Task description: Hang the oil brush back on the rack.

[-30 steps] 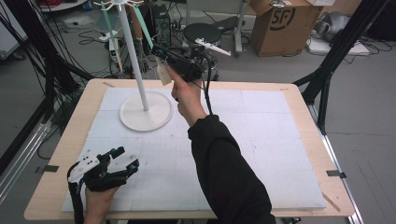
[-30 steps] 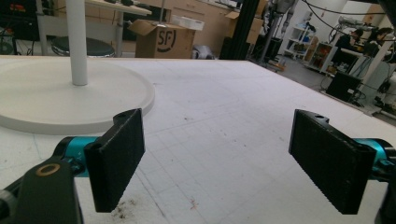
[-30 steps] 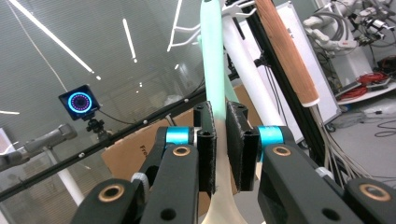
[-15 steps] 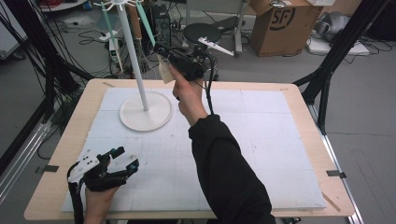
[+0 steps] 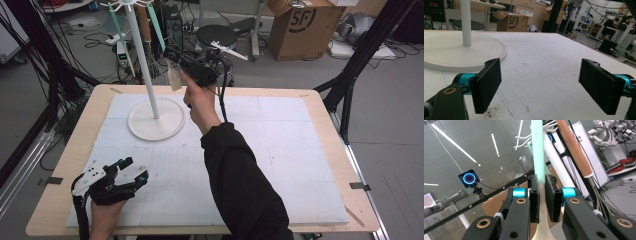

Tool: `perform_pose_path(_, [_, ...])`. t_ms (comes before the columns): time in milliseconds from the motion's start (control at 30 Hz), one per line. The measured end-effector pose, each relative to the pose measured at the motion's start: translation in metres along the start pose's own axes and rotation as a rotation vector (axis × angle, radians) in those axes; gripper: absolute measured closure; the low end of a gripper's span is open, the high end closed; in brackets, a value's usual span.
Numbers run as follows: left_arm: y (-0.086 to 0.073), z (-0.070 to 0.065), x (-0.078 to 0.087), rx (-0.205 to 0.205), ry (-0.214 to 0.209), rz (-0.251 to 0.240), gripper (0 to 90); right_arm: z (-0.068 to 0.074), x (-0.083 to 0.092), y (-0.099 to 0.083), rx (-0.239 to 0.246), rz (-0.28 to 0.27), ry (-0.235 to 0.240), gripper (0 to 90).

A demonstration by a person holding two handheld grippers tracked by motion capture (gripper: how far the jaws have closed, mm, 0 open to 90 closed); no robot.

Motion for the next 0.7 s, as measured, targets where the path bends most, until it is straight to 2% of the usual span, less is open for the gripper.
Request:
perform_pose_path(300, [0.0, 0.0, 0.0, 0.0, 0.0, -0.002, 18.9, 0.002, -0.004, -0.004, -0.008, 0.013, 0.015, 83.4])
perform_pose_path(400, [0.0, 0.0, 0.0, 0.001, 0.0, 0.001, 18.9, 0.008, -0.005, -0.005, 0.01, 0.024, 0.021, 83.4])
perform_pose_path(600, [0.0, -0.002, 0.0, -0.005, 0.001, -0.001, 18.9, 0.028, -0.01, -0.008, 0.05, 0.036, 0.05, 83.4])
perform_pose_path(700, [0.001, -0.002, 0.001, -0.005, 0.0, -0.003, 18.8, 0.031, -0.01, -0.009, 0.062, 0.043, 0.032, 83.4])
Point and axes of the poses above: each handheld gripper's, and its own axes: x roughly backward along the jaws, y roughly out of its top, z roughly to its left, the point moved 6 cm from there along -x, roughly forward along the jaws, and after that the axes turned 8 degrees about z, right-handed, at the moved point
